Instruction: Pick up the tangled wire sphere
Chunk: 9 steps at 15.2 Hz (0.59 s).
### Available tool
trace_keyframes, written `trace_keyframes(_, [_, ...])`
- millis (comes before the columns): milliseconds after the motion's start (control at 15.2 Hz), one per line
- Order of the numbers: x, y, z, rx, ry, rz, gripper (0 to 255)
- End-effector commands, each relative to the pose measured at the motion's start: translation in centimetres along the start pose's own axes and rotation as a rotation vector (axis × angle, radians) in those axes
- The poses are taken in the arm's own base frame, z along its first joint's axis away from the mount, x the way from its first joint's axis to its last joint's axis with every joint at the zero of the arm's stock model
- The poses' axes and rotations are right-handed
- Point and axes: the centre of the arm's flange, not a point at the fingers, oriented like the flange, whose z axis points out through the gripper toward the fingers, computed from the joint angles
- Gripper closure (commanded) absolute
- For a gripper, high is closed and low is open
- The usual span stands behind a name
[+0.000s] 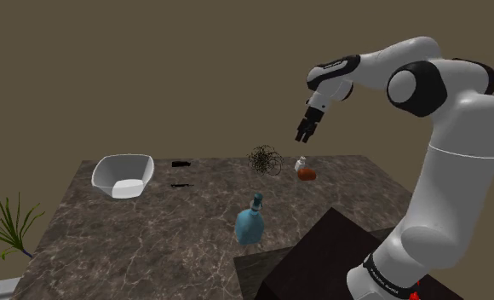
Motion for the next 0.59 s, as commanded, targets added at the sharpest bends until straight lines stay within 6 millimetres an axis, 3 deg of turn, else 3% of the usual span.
trace_keyframes(0, [1.3,2.9,1.5,0.032,-0.006,-0.009,0])
trace_keyframes(528, [7.1,11.5,7.7,0.146,-0.036,-0.037,0])
